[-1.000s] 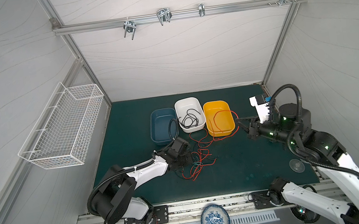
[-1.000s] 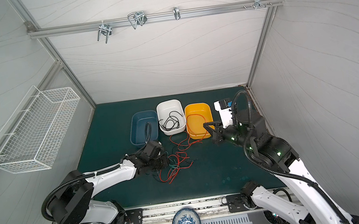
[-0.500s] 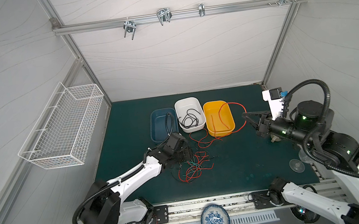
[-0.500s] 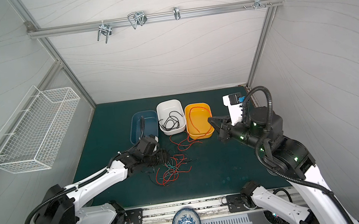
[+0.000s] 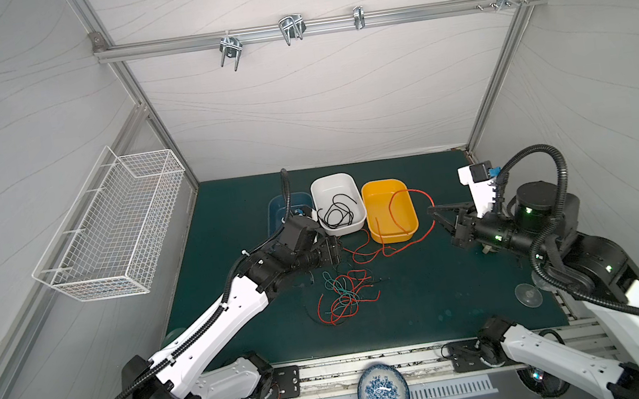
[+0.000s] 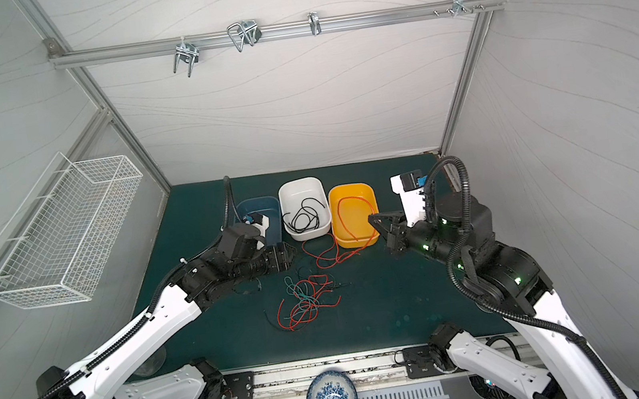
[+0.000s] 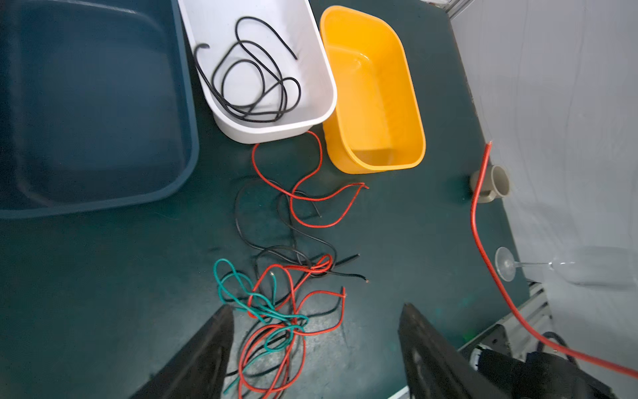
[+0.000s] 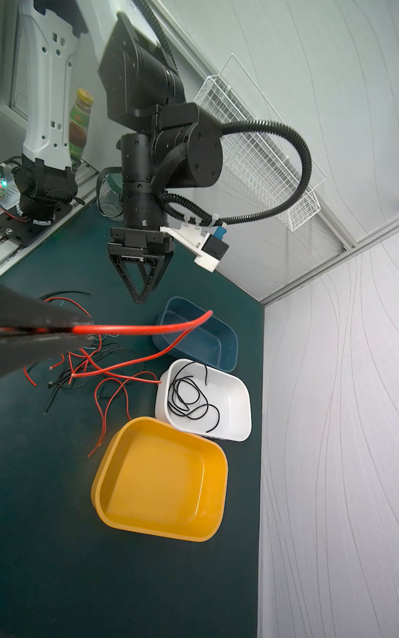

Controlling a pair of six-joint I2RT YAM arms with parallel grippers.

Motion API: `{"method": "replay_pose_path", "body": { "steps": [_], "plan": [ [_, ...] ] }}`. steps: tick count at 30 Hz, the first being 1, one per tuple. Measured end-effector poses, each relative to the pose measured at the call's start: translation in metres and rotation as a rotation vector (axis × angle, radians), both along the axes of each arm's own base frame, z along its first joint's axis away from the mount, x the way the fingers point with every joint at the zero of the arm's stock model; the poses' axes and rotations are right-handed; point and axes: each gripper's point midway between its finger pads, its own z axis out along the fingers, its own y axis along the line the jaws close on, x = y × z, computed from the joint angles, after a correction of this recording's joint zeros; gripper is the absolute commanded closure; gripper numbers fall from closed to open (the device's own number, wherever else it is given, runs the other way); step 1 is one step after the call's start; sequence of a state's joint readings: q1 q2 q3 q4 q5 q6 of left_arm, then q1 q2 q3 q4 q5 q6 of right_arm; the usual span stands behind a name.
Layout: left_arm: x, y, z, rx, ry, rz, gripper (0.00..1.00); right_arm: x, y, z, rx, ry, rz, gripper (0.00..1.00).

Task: Untangle the cables
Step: 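Raise the left gripper away from the pile while the right gripper holds the red wire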

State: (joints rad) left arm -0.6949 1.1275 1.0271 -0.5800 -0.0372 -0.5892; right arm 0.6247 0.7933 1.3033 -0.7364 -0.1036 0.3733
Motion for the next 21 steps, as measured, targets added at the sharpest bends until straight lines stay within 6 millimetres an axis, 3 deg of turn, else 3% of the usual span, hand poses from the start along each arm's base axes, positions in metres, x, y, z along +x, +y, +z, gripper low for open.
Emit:
{"method": "replay_pose_path", "body": {
  "steps": [9,17,21],
  "plan": [
    [-0.005,0.039,0.019,0.095,-0.131,0.035,0.12,0.000,0.000,-0.005,-0.008,0.009,-0.002,1.00],
    [-0.014,0.068,0.004,0.169,-0.203,0.070,0.12,0.002,0.003,-0.008,-0.009,0.020,0.010,1.00],
    [-0.014,0.080,0.008,0.208,-0.249,0.097,0.12,0.005,0.007,-0.012,-0.017,0.036,0.017,1.00]
  ]
}}
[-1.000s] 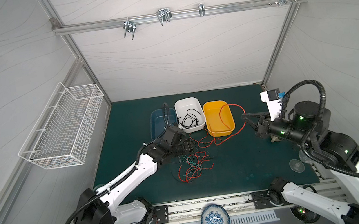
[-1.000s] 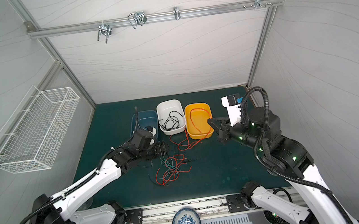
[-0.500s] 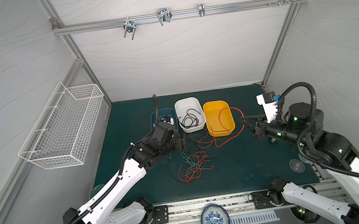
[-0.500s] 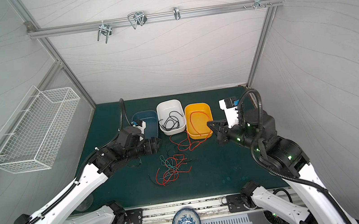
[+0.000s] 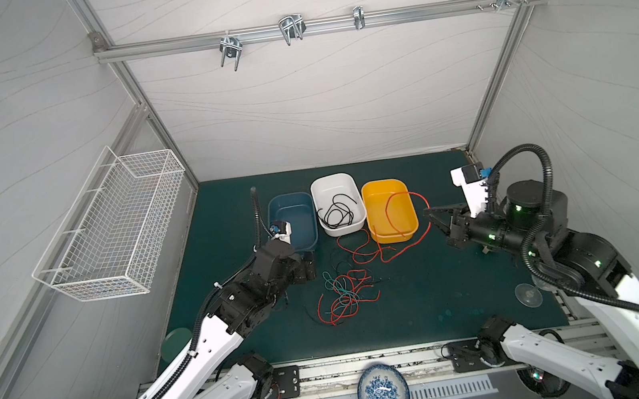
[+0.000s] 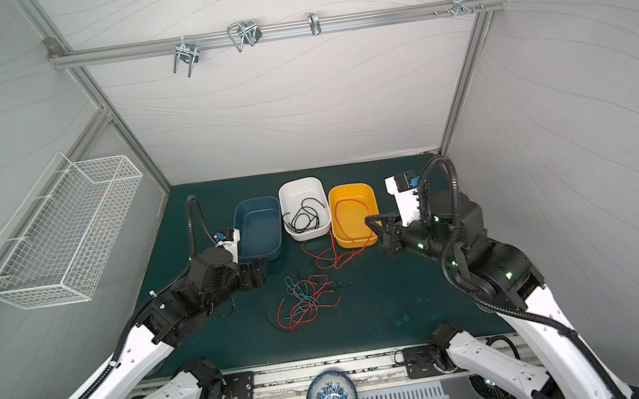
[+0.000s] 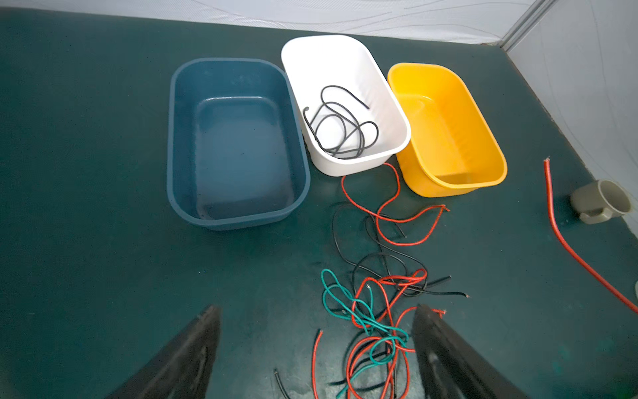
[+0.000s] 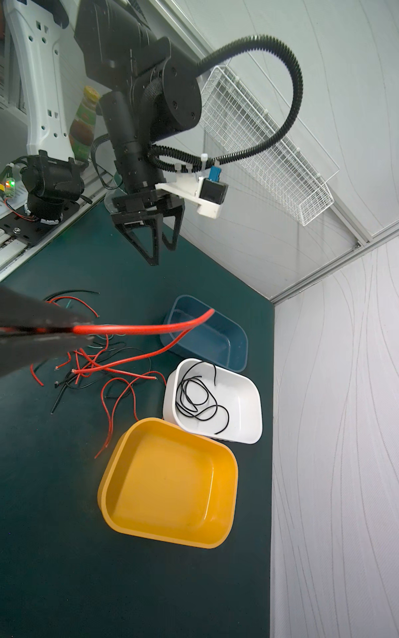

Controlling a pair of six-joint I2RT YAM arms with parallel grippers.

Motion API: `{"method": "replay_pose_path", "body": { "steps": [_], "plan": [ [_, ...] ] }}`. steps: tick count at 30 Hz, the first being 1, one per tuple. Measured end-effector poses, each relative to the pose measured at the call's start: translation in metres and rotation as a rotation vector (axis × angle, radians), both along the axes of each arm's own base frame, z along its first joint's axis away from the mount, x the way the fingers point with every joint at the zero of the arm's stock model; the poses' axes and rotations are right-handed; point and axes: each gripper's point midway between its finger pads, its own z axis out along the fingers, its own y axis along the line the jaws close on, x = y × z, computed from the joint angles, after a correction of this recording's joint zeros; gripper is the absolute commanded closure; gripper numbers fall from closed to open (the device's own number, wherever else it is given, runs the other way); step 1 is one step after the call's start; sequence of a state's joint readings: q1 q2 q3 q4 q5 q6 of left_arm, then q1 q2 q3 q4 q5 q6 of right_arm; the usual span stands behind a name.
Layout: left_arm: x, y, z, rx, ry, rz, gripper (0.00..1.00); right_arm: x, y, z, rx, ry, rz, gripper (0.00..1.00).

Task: Untangle the cables
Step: 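Raise the left gripper away from the pile while the right gripper holds the red wire, then carry the red wire with the right gripper over the yellow bin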

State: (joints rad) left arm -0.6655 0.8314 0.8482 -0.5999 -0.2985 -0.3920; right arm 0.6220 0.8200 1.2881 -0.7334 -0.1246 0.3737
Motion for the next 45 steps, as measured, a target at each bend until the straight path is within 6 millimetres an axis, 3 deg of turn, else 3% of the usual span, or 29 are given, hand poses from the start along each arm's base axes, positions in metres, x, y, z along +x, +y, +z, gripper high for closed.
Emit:
{"method": "replay_pose_path", "body": {
  "steps": [8,13,20,21,25,34,45],
  "plan": [
    [-0.003,0.033,0.012,0.085,-0.081,0.103,0.10,0.008,0.011,-0.008,-0.009,0.035,0.021,1.00],
    [-0.011,0.053,0.000,0.114,-0.101,0.160,0.08,0.017,0.020,-0.012,-0.007,0.054,0.028,1.00],
    [-0.010,0.065,-0.005,0.162,-0.110,0.212,0.05,0.038,0.018,-0.021,-0.048,0.069,-0.045,1.00],
    [-0.009,0.066,-0.005,0.167,-0.110,0.219,0.01,0.043,0.018,-0.021,-0.056,0.065,-0.064,1.00],
    [-0.007,0.069,-0.006,0.188,-0.112,0.240,0.00,0.065,0.010,-0.020,-0.086,0.056,-0.155,1.00],
    [-0.008,0.078,0.000,0.199,-0.141,0.279,0.00,0.127,-0.032,-0.045,-0.146,0.102,-0.407,1.00],
    [-0.007,0.079,-0.004,0.214,-0.134,0.284,0.00,0.179,-0.033,-0.089,-0.215,0.172,-0.493,1.00]
  ]
}}
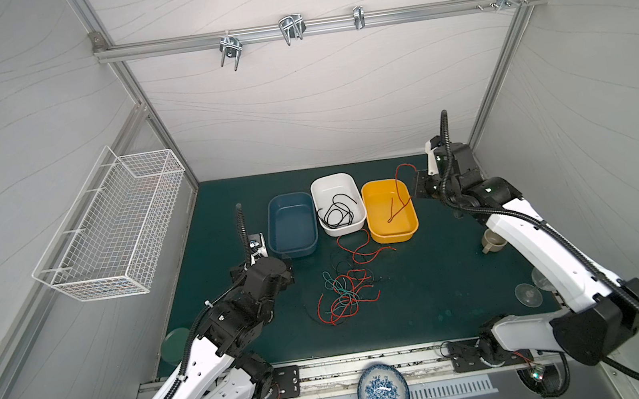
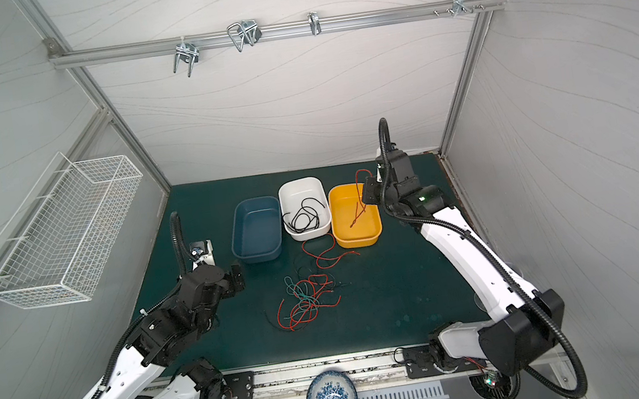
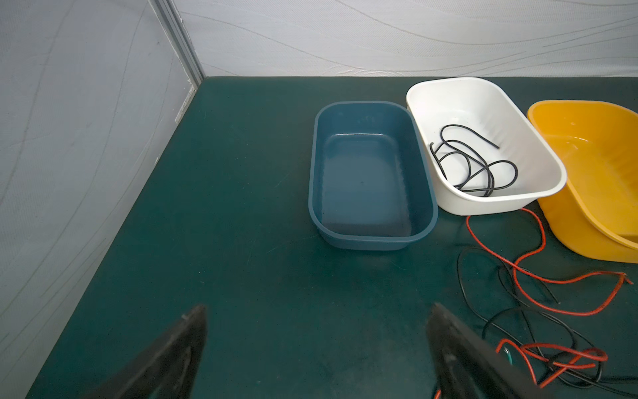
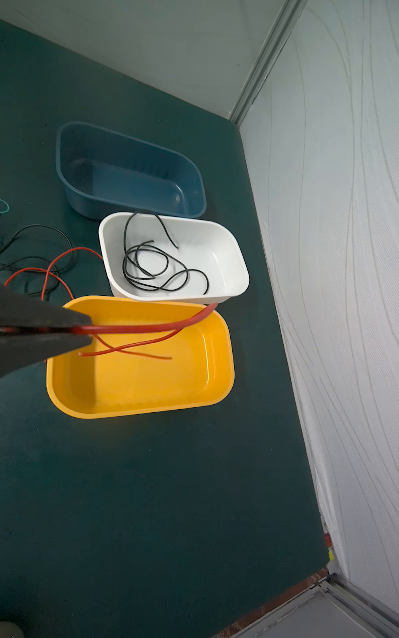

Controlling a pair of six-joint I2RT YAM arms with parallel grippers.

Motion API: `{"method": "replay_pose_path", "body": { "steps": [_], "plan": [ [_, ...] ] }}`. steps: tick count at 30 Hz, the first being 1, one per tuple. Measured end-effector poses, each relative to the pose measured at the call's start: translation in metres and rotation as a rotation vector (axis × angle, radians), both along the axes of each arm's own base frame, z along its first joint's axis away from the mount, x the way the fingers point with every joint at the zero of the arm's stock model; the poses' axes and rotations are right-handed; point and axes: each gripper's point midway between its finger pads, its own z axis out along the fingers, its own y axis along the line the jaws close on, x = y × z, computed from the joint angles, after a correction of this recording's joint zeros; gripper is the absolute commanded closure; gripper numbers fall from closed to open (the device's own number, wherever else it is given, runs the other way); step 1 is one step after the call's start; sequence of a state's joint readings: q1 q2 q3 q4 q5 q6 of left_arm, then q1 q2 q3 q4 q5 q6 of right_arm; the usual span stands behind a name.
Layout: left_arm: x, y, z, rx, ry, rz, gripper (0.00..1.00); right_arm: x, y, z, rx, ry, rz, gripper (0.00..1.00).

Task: Untangle the cables
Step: 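Carry the red wire with the right gripper over the yellow bin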

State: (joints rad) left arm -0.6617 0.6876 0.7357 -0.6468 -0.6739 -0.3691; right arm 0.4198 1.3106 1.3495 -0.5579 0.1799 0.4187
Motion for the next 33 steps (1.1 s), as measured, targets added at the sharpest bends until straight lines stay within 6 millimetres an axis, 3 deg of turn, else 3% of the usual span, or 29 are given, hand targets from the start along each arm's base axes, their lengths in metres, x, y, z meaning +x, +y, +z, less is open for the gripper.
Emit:
{"method": "replay_pose_path", "body": {
  "steps": [8,16,33],
  "plan": [
    [0.001,-0.001,-0.003,0.008,0.011,0.000,0.00,0.030,0.005,-0.017,-0.020,0.018,-0.026,1.00],
    [0.001,-0.001,-0.004,0.010,0.013,-0.001,0.00,0.051,0.014,-0.064,-0.061,0.107,-0.026,1.00],
    [0.001,-0.003,-0.005,0.007,0.019,-0.008,0.00,0.058,0.026,-0.144,-0.069,0.282,-0.008,1.00]
  ]
}}
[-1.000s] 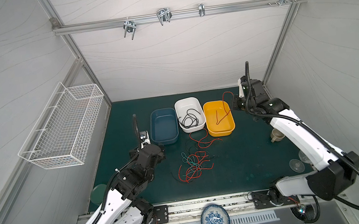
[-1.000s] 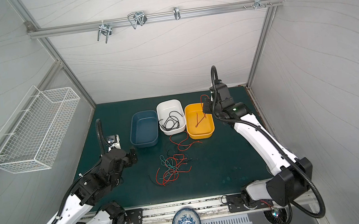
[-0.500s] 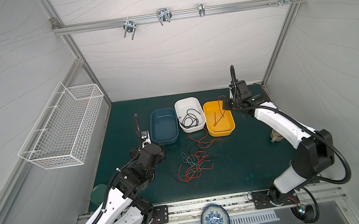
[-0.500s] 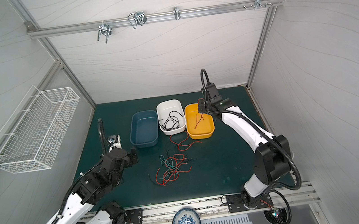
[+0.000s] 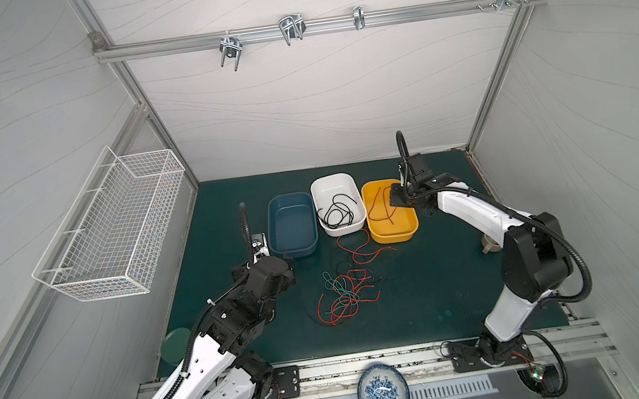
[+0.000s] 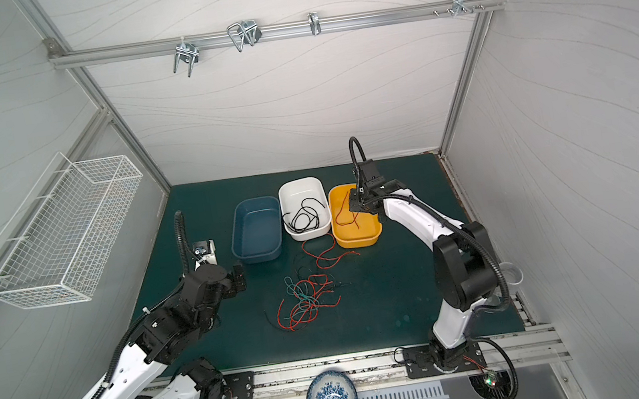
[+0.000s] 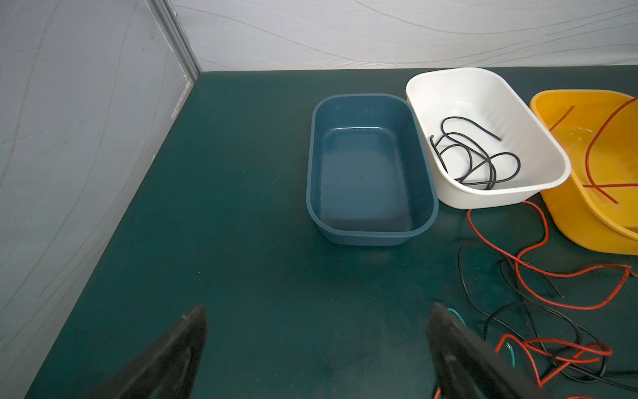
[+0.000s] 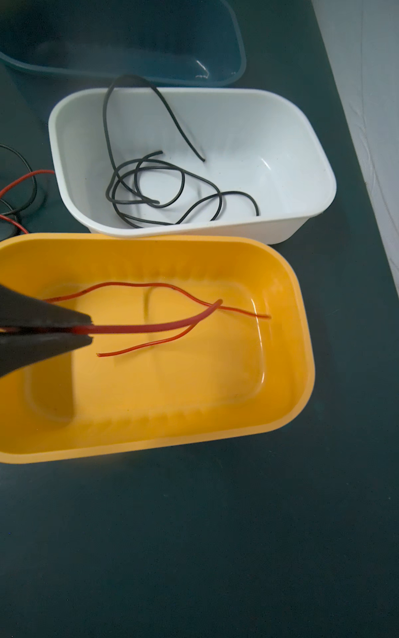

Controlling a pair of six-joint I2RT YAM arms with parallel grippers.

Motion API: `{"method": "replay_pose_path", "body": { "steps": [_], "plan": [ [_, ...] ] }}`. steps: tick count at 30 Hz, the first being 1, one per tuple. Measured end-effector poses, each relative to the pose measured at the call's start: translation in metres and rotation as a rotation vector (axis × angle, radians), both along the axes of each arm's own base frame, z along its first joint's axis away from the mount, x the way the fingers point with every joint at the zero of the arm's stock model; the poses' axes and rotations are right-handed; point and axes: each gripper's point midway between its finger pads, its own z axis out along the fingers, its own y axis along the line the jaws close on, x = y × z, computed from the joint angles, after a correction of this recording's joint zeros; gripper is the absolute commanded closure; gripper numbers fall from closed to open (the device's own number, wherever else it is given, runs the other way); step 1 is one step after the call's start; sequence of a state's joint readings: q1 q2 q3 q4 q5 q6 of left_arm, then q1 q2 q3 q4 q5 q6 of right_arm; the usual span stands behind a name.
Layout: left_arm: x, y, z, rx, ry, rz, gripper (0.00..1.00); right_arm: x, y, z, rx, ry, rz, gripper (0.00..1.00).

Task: Untangle the cables
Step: 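Carry the red wire with the right gripper over the yellow bin, then lower the red wire into the yellow bin and open the right gripper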

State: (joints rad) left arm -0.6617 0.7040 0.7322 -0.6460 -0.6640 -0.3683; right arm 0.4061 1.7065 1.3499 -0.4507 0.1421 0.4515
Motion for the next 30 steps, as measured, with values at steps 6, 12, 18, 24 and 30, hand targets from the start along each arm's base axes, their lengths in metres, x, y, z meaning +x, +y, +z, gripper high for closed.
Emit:
{"method": "replay_pose_path", "body": {
  "steps": [6,12,18,24,30],
  "plan": [
    [0.000,-0.001,0.000,-0.002,0.001,-0.003,0.00,0.000,0.002,-0.020,-0.005,0.046,-0.004,1.00],
    [0.000,-0.001,-0.001,-0.004,0.003,-0.007,0.00,-0.001,0.002,-0.035,-0.013,0.082,-0.004,1.00],
    [0.000,-0.002,-0.001,-0.004,0.005,-0.009,0.00,-0.001,0.002,-0.052,-0.026,0.118,-0.009,1.00],
    [-0.001,-0.002,-0.003,-0.002,0.009,-0.011,0.00,-0.003,0.001,-0.070,-0.037,0.161,-0.015,1.00],
    [-0.001,-0.002,-0.004,-0.002,0.013,-0.014,0.00,-0.005,0.001,-0.076,-0.035,0.179,-0.015,1.00]
  ]
}}
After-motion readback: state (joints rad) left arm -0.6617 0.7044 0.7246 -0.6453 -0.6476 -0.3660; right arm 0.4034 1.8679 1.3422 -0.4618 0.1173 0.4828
